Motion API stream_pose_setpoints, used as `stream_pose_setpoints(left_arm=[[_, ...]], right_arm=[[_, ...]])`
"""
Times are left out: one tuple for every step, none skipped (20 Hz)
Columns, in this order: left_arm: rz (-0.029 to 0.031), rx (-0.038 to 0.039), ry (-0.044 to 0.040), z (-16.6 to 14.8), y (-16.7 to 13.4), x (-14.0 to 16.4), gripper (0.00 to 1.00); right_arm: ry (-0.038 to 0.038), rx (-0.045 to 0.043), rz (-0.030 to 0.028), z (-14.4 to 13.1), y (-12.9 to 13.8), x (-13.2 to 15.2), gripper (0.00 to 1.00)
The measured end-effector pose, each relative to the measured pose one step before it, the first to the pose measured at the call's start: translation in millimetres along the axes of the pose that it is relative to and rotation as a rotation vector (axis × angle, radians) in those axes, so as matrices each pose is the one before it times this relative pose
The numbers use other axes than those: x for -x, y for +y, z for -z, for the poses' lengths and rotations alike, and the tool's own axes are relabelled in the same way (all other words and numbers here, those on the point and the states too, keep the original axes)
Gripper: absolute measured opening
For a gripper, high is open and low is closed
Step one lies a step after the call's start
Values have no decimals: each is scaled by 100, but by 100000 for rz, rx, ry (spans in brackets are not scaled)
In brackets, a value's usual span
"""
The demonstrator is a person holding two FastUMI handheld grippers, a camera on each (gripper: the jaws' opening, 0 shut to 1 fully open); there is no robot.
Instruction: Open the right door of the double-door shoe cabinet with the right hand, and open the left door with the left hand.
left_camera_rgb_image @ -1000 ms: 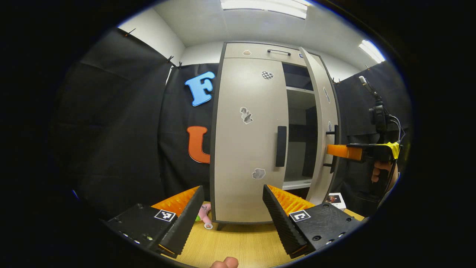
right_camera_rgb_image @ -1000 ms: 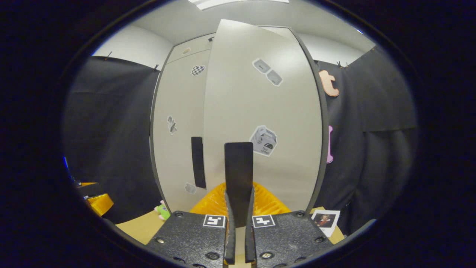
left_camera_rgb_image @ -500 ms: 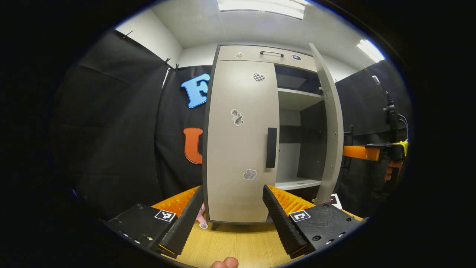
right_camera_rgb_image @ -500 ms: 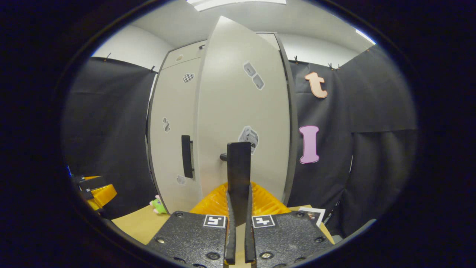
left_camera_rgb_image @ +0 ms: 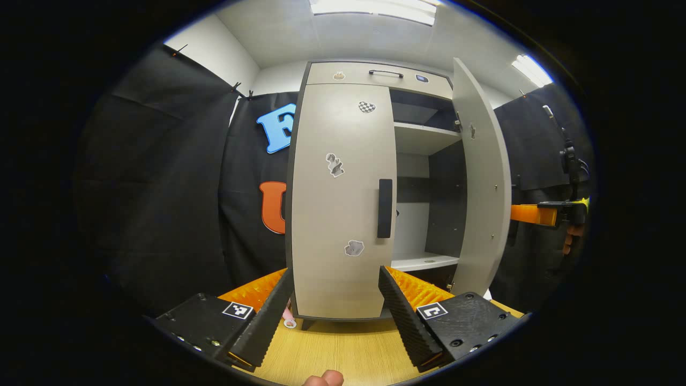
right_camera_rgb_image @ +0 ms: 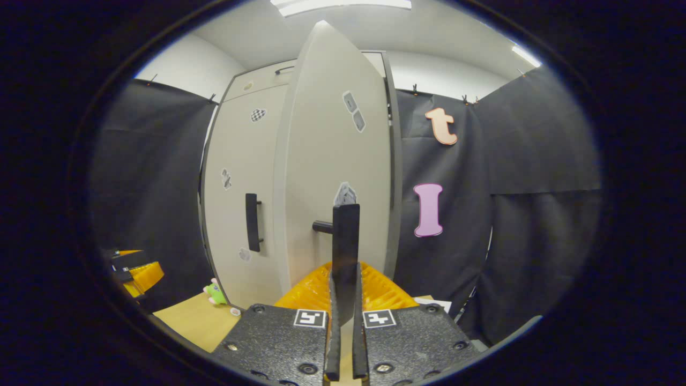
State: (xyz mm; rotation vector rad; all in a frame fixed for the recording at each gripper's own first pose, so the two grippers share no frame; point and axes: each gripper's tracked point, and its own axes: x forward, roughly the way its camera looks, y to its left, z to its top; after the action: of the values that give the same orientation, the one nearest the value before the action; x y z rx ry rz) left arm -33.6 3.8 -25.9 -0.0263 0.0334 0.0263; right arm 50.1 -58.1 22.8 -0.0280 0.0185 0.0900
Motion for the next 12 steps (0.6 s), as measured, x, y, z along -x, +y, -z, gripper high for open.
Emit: stream_pose_setpoints(left_arm=[[283, 322, 86, 40, -91, -77, 95], [516, 407, -60, 35, -215, -62, 95], [463, 201, -182, -118, -218, -66, 95], [364, -121, -331, -88, -178, -116, 95], [460, -264, -401, -41, -218, -21, 95], [579, -268, -290, -61, -241, -66, 95], [728, -222, -149, -67, -374, -25, 95], [538, -109, -251, -60, -224, 74, 95], [680, -5, -388, -130, -178, -48, 95], [325, 106, -290, 56, -205, 149, 95], [152, 153, -51, -48, -52, 93, 95], [332, 694, 206, 102, -108, 8, 95]], right_arm=[[-280, 651, 1610, -6, -705, 200, 12], [-133, 387, 1641, -53, -635, 211, 12], [-20, 720, 1452, 128, -695, 287, 12], [62, 1022, 1123, 132, -628, 198, 11], [-263, 189, 1107, -20, -574, 88, 11], [-8, -150, 917, 58, -482, -33, 9], [78, -36, 820, 67, -603, -141, 8], [199, -533, 1232, 18, -700, -218, 7], [-25, -610, 1545, -49, -751, -191, 7], [90, -902, 1806, 65, -785, -228, 6], [-311, -1004, 1891, -62, -983, -165, 5], [70, -1615, -39, 82, -610, -153, 4]])
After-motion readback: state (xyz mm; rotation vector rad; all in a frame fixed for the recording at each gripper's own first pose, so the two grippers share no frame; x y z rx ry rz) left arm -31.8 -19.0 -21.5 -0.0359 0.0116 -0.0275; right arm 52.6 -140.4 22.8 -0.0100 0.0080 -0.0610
